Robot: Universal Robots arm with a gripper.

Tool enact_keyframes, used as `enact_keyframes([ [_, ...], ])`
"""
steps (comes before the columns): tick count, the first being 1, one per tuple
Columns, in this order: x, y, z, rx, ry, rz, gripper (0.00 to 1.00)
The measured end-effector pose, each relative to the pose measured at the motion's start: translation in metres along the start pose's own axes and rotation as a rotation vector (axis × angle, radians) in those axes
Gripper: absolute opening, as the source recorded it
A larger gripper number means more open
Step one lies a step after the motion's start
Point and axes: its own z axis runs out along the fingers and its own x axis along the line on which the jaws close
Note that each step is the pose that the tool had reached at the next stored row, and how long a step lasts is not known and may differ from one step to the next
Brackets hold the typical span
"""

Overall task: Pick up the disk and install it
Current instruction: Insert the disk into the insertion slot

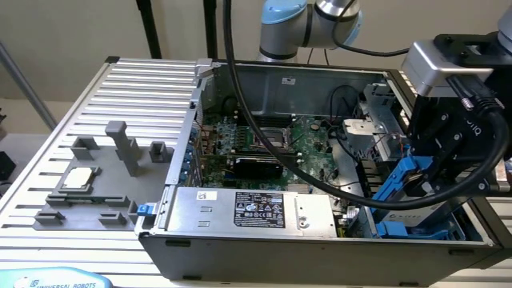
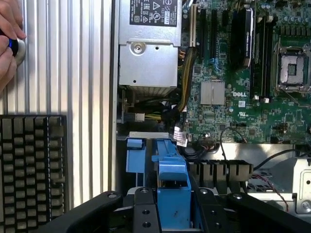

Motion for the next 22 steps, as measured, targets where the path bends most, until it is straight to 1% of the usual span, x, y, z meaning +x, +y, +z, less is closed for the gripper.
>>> enact_keyframes([
  [5,0.000,0.0002,0.0075,0.0000,-0.0068,0.000,0.33],
  [10,0.001,0.0012,0.0131,-0.0001,-0.0158,-0.002,0.33],
  [13,0.001,0.0018,0.0167,-0.0001,-0.0201,-0.002,0.33],
  [18,0.001,0.0019,0.0233,-0.0003,-0.0256,-0.004,0.33],
  [22,0.002,0.0018,0.0276,-0.0003,-0.0267,-0.006,0.33],
])
